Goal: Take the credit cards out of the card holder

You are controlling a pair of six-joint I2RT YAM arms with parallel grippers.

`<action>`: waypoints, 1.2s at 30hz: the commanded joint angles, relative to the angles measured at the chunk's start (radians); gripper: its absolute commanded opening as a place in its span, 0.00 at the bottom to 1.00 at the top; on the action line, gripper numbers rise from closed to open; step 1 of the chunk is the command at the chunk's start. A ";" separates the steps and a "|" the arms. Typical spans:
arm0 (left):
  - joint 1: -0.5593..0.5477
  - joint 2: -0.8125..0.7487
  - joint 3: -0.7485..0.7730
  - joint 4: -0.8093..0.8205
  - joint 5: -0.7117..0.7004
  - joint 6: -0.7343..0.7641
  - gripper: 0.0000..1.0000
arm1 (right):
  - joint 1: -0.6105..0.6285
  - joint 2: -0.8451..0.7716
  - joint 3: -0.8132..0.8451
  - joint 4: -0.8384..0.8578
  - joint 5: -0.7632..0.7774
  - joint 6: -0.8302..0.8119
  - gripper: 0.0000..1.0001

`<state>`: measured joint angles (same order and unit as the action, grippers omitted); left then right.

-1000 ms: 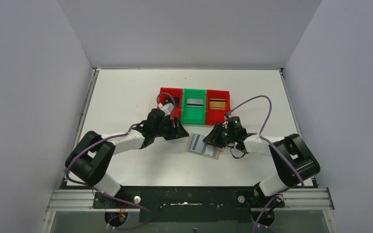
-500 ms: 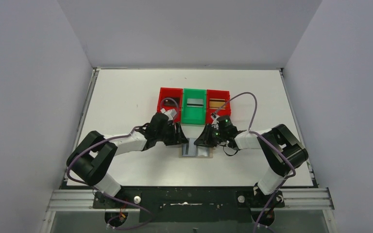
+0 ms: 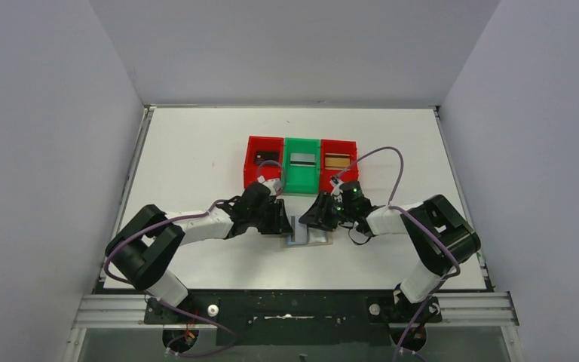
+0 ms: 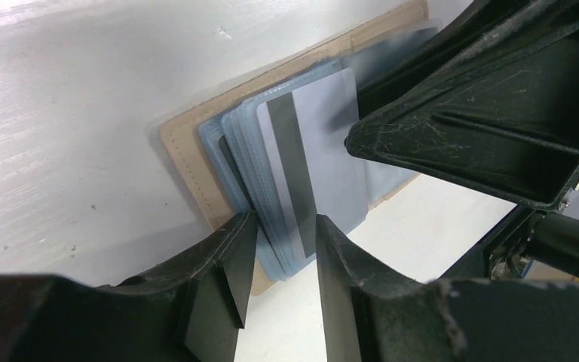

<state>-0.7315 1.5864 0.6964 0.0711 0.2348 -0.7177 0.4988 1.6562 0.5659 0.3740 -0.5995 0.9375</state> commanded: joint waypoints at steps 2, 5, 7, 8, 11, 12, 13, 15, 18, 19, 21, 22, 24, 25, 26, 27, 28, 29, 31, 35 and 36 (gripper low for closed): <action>-0.004 0.006 0.027 -0.039 -0.045 -0.001 0.41 | 0.017 -0.050 -0.030 0.005 0.045 0.013 0.36; -0.004 0.013 0.028 -0.029 -0.036 -0.004 0.42 | 0.024 -0.053 -0.034 0.002 0.044 0.014 0.30; -0.005 0.021 0.032 -0.028 -0.033 -0.001 0.41 | 0.024 -0.051 -0.038 0.009 0.042 0.019 0.25; -0.005 0.029 0.035 -0.032 -0.031 0.001 0.39 | 0.025 -0.050 -0.039 0.014 0.039 0.022 0.23; -0.009 0.051 0.047 -0.051 -0.032 0.013 0.32 | 0.023 -0.051 -0.040 0.022 0.038 0.028 0.16; -0.011 0.056 0.049 -0.055 -0.031 0.015 0.30 | 0.020 -0.054 -0.042 0.023 0.040 0.031 0.15; -0.011 0.060 0.051 -0.061 -0.033 0.015 0.27 | 0.018 -0.055 -0.045 0.027 0.043 0.034 0.14; -0.012 0.063 0.048 -0.065 -0.034 0.016 0.22 | 0.008 -0.055 -0.056 0.045 0.035 0.051 0.11; -0.013 0.062 0.051 -0.075 -0.051 0.019 0.19 | -0.009 -0.059 -0.082 0.103 0.014 0.073 0.05; -0.012 0.066 0.053 -0.084 -0.060 0.020 0.18 | -0.012 -0.064 -0.087 0.105 0.013 0.073 0.03; -0.012 0.073 0.057 -0.101 -0.079 0.022 0.17 | -0.016 -0.079 -0.088 0.089 0.020 0.067 0.01; -0.012 0.076 0.057 -0.107 -0.084 0.021 0.16 | -0.018 -0.087 -0.087 0.078 0.026 0.063 0.00; -0.013 0.082 0.057 -0.111 -0.087 0.021 0.13 | -0.025 -0.105 -0.090 0.059 0.032 0.052 0.00; -0.013 0.082 0.057 -0.112 -0.089 0.020 0.12 | -0.032 -0.113 -0.092 0.047 0.034 0.048 0.00; -0.013 0.082 0.055 -0.113 -0.092 0.020 0.12 | -0.040 -0.123 -0.098 0.044 0.035 0.044 0.00; -0.013 0.081 0.054 -0.111 -0.095 0.020 0.11 | -0.049 -0.130 -0.100 0.043 0.031 0.041 0.00; -0.013 0.082 0.054 -0.111 -0.096 0.021 0.11 | -0.057 -0.133 -0.101 0.041 0.023 0.035 0.00; -0.013 0.083 0.054 -0.111 -0.096 0.020 0.11 | -0.065 -0.133 -0.099 0.035 0.014 0.028 0.00; -0.013 0.083 0.053 -0.109 -0.093 0.019 0.11 | -0.076 -0.128 -0.091 0.010 -0.002 0.014 0.00; -0.013 0.084 0.054 -0.101 -0.089 0.019 0.11 | -0.087 -0.121 -0.097 0.011 -0.022 0.009 0.03; -0.013 0.084 0.055 -0.099 -0.087 0.020 0.11 | -0.087 -0.119 -0.098 0.010 -0.025 0.009 0.03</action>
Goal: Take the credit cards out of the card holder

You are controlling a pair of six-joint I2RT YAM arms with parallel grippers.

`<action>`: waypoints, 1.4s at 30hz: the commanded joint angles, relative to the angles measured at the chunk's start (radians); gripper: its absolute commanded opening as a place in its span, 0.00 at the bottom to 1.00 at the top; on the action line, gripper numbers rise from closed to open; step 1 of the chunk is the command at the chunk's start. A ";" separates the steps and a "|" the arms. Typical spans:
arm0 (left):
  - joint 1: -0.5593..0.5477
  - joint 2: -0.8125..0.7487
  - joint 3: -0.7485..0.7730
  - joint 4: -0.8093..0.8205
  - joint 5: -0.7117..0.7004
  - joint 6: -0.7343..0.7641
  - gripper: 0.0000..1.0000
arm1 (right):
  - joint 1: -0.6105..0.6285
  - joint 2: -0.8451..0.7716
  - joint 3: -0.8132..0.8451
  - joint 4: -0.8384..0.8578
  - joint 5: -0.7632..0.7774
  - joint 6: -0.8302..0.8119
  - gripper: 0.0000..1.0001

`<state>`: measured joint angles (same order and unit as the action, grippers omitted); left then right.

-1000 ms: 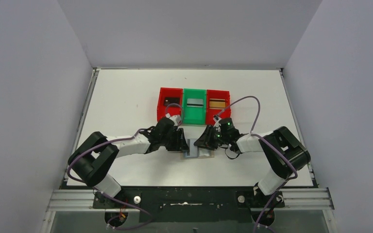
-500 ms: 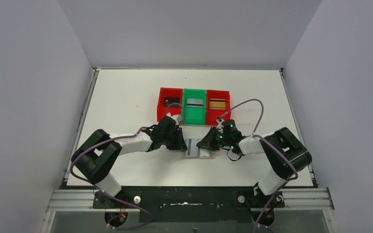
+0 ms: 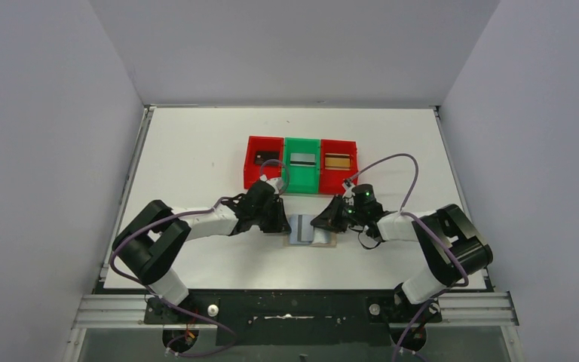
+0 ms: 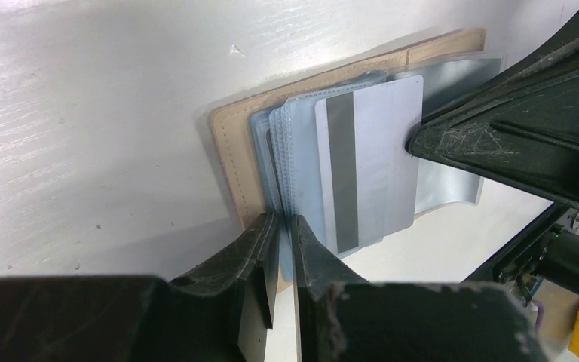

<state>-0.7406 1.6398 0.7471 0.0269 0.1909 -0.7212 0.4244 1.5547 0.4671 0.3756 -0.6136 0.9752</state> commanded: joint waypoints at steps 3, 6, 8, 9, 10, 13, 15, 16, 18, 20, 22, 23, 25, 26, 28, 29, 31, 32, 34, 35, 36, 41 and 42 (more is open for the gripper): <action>-0.003 0.021 0.004 -0.053 -0.042 0.024 0.11 | -0.016 -0.020 0.001 -0.016 0.011 -0.039 0.08; -0.004 0.012 0.000 -0.032 -0.027 0.028 0.11 | -0.016 -0.016 -0.002 0.006 0.007 -0.030 0.17; -0.003 0.010 0.002 -0.019 -0.010 0.029 0.11 | -0.014 -0.007 -0.006 0.042 0.003 -0.006 0.21; -0.004 0.012 0.003 -0.004 0.000 0.028 0.11 | -0.014 -0.001 -0.010 0.059 0.002 0.003 0.24; -0.008 0.015 0.003 0.003 0.007 0.027 0.11 | -0.015 0.002 -0.013 0.071 0.002 0.011 0.27; -0.017 0.029 0.012 0.012 0.009 0.022 0.11 | -0.006 0.022 -0.022 0.105 0.004 0.030 0.32; -0.019 0.035 0.015 0.009 0.005 0.015 0.11 | 0.011 0.031 -0.022 0.113 0.006 0.033 0.34; -0.020 0.036 0.016 0.008 -0.001 0.013 0.11 | 0.031 0.035 -0.012 0.096 0.021 0.018 0.36; -0.020 0.031 0.012 0.008 -0.010 0.009 0.11 | 0.063 0.035 0.012 0.038 0.062 -0.013 0.37; -0.021 0.026 0.009 0.001 -0.018 0.009 0.11 | 0.080 0.027 0.022 -0.006 0.111 -0.014 0.33; -0.020 0.023 0.007 -0.006 -0.024 0.010 0.11 | 0.072 0.015 0.000 0.010 0.128 0.004 0.31; -0.020 0.022 0.005 -0.008 -0.027 0.010 0.11 | 0.065 0.008 -0.013 0.029 0.131 0.013 0.29; -0.020 0.020 0.003 -0.008 -0.028 0.010 0.11 | 0.054 -0.007 -0.039 0.058 0.130 0.028 0.28; -0.020 0.020 0.003 -0.008 -0.028 0.010 0.11 | 0.051 -0.015 -0.053 0.070 0.130 0.032 0.27; -0.020 0.021 0.006 -0.008 -0.026 0.011 0.11 | 0.050 -0.024 -0.067 0.104 0.120 0.032 0.23; -0.020 0.023 0.007 -0.008 -0.026 0.012 0.11 | 0.049 -0.023 -0.071 0.118 0.111 0.033 0.18; -0.020 0.027 0.012 -0.008 -0.025 0.013 0.11 | 0.049 -0.020 -0.077 0.144 0.091 0.029 0.10; -0.020 0.028 0.014 -0.010 -0.024 0.015 0.11 | 0.047 -0.019 -0.080 0.153 0.089 0.029 0.08; -0.020 0.027 0.018 -0.016 -0.029 0.014 0.10 | 0.042 -0.025 -0.087 0.170 0.083 0.030 0.05; -0.020 0.022 0.017 -0.020 -0.031 0.015 0.10 | 0.039 -0.031 -0.091 0.174 0.084 0.029 0.03; -0.020 0.011 0.016 -0.021 -0.037 0.015 0.10 | 0.034 -0.037 -0.094 0.171 0.086 0.028 0.02; -0.020 -0.078 0.039 -0.021 -0.096 0.035 0.31 | 0.002 -0.044 -0.116 0.183 0.072 0.028 0.01; -0.021 -0.094 0.045 -0.022 -0.106 0.037 0.35 | -0.002 -0.041 -0.114 0.183 0.066 0.027 0.01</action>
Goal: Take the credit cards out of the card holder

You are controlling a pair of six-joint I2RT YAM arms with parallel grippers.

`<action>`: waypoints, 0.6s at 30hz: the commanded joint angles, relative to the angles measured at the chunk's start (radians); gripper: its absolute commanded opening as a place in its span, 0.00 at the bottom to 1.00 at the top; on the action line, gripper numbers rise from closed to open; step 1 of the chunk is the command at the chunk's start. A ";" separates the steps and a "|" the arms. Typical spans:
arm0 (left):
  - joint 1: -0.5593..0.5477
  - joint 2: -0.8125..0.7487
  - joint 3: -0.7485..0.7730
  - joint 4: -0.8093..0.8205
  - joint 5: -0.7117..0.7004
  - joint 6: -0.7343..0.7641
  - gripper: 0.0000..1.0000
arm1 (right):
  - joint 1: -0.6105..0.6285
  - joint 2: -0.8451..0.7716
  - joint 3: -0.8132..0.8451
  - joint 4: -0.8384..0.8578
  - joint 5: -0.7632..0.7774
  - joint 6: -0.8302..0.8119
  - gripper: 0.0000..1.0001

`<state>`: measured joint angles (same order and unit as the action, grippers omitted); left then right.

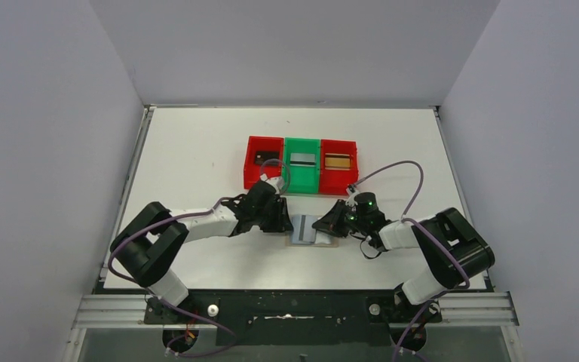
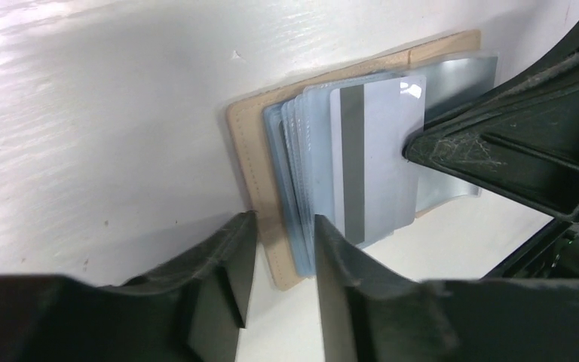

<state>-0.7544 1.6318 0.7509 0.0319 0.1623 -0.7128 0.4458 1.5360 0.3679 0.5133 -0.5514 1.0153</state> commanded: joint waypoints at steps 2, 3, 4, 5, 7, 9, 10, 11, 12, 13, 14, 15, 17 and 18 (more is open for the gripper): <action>-0.008 -0.117 0.052 -0.018 -0.086 0.033 0.41 | -0.023 -0.010 -0.004 0.038 -0.007 -0.023 0.01; -0.008 -0.128 0.056 -0.006 -0.078 0.036 0.42 | -0.024 -0.004 -0.003 0.041 -0.010 -0.023 0.01; -0.008 -0.137 0.059 0.011 -0.064 0.038 0.43 | -0.023 0.001 -0.005 0.043 -0.009 -0.018 0.01; -0.008 -0.140 0.062 0.032 -0.042 0.037 0.44 | -0.024 0.006 -0.008 0.045 -0.007 -0.015 0.01; -0.010 -0.132 0.072 0.079 0.030 0.033 0.45 | -0.025 0.012 -0.010 0.042 0.002 -0.012 0.01; -0.011 -0.101 0.080 0.117 0.094 0.026 0.45 | -0.025 0.017 -0.013 0.042 0.012 -0.008 0.01; -0.014 -0.083 0.083 0.135 0.116 0.020 0.45 | -0.026 0.020 -0.013 0.042 0.014 -0.007 0.01; -0.020 -0.066 0.080 0.156 0.127 0.013 0.44 | -0.027 0.023 -0.012 0.040 0.015 -0.005 0.01; -0.027 -0.050 0.075 0.178 0.132 0.003 0.44 | -0.028 0.024 -0.013 0.038 0.017 -0.005 0.01; -0.032 -0.036 0.068 0.204 0.143 -0.007 0.44 | -0.028 0.024 -0.013 0.036 0.019 -0.004 0.01; -0.036 -0.018 0.062 0.229 0.159 -0.017 0.43 | -0.030 0.024 -0.013 0.034 0.019 -0.003 0.01; -0.040 0.000 0.058 0.238 0.160 -0.027 0.41 | -0.032 0.023 -0.015 0.032 0.019 -0.003 0.01; -0.048 0.026 0.059 0.204 0.105 -0.055 0.35 | -0.033 0.018 -0.017 0.030 0.020 -0.003 0.01; -0.053 0.032 0.058 0.174 0.063 -0.065 0.32 | -0.034 0.015 -0.017 0.029 0.021 -0.004 0.02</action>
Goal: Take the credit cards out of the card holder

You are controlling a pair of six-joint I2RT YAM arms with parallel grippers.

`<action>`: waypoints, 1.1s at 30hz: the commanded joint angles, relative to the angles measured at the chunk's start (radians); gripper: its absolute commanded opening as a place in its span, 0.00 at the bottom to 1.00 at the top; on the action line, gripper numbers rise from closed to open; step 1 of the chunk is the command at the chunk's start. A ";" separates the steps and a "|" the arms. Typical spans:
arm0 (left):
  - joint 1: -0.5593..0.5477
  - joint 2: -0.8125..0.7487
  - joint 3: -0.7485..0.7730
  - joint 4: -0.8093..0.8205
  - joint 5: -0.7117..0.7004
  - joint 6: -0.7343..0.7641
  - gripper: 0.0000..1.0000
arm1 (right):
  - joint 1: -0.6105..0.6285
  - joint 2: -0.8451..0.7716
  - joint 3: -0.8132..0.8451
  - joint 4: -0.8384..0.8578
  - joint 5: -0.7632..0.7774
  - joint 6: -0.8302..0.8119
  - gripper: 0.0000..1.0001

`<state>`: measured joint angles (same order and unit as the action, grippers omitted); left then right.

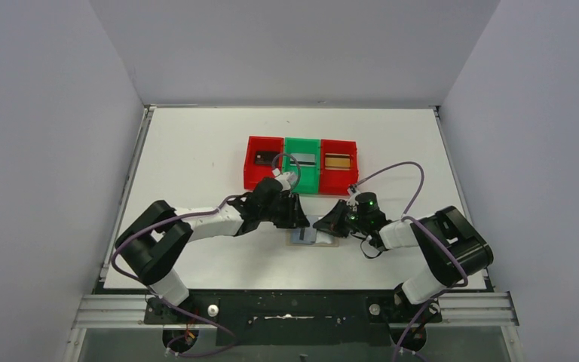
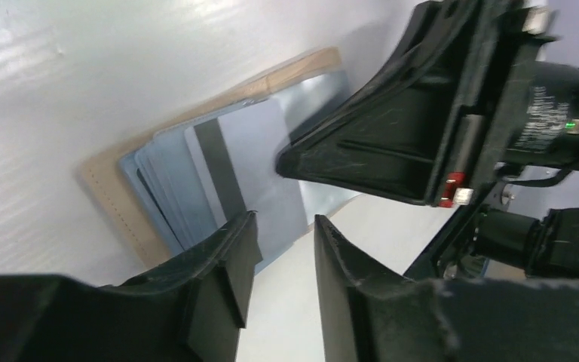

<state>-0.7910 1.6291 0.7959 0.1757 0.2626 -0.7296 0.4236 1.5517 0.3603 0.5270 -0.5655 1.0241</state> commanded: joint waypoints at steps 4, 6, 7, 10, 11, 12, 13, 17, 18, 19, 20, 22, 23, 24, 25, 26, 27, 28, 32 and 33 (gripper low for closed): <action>-0.031 0.033 -0.015 -0.030 -0.140 -0.064 0.28 | -0.015 -0.008 -0.012 0.023 0.031 -0.011 0.07; -0.031 0.043 -0.028 -0.036 -0.147 -0.070 0.26 | -0.017 0.004 -0.017 0.058 0.014 -0.002 0.08; -0.031 0.050 -0.033 -0.036 -0.145 -0.070 0.24 | -0.018 0.012 -0.018 0.070 0.009 0.003 0.09; -0.034 0.062 -0.036 -0.054 -0.150 -0.070 0.21 | -0.020 0.026 -0.027 0.109 -0.003 0.024 0.14; -0.037 0.061 -0.037 -0.062 -0.160 -0.071 0.20 | -0.019 0.026 -0.033 0.120 -0.004 0.032 0.18; -0.044 0.057 -0.041 -0.067 -0.172 -0.071 0.19 | -0.019 0.023 -0.038 0.127 0.000 0.040 0.21; -0.047 0.053 -0.046 -0.068 -0.181 -0.072 0.18 | -0.018 0.021 -0.045 0.139 0.003 0.046 0.24; -0.049 0.050 -0.059 -0.061 -0.182 -0.085 0.17 | -0.017 0.011 -0.069 0.158 0.007 0.055 0.27; -0.050 0.050 -0.062 -0.059 -0.181 -0.086 0.17 | -0.017 0.011 -0.076 0.171 0.006 0.059 0.27; -0.050 0.051 -0.064 -0.058 -0.180 -0.087 0.17 | -0.017 0.013 -0.079 0.184 0.004 0.062 0.26; -0.050 0.050 -0.064 -0.055 -0.179 -0.088 0.17 | -0.016 0.018 -0.077 0.193 -0.003 0.061 0.25; -0.050 0.053 -0.061 -0.055 -0.176 -0.087 0.17 | -0.016 0.031 -0.066 0.203 -0.017 0.060 0.22; -0.050 0.054 -0.059 -0.056 -0.175 -0.085 0.17 | -0.013 0.035 -0.064 0.210 -0.019 0.063 0.21; -0.050 0.054 -0.057 -0.059 -0.175 -0.084 0.17 | -0.012 0.038 -0.066 0.222 -0.020 0.067 0.20; -0.050 0.055 -0.056 -0.060 -0.175 -0.084 0.17 | -0.010 0.041 -0.070 0.235 -0.021 0.069 0.17; -0.049 0.054 -0.055 -0.061 -0.176 -0.083 0.17 | -0.011 0.045 -0.072 0.242 -0.023 0.072 0.17; -0.049 0.056 -0.055 -0.061 -0.176 -0.083 0.17 | -0.011 0.047 -0.074 0.248 -0.023 0.073 0.17; -0.050 0.057 -0.055 -0.061 -0.174 -0.084 0.17 | -0.010 0.049 -0.075 0.256 -0.023 0.074 0.15; -0.049 0.056 -0.052 -0.061 -0.171 -0.083 0.16 | -0.009 0.062 -0.073 0.282 -0.040 0.076 0.05; -0.050 0.056 -0.051 -0.064 -0.175 -0.082 0.16 | -0.011 0.061 -0.076 0.282 -0.038 0.077 0.02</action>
<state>-0.8326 1.6718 0.7578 0.1612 0.1184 -0.8272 0.4122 1.6051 0.2897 0.7246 -0.5957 1.1015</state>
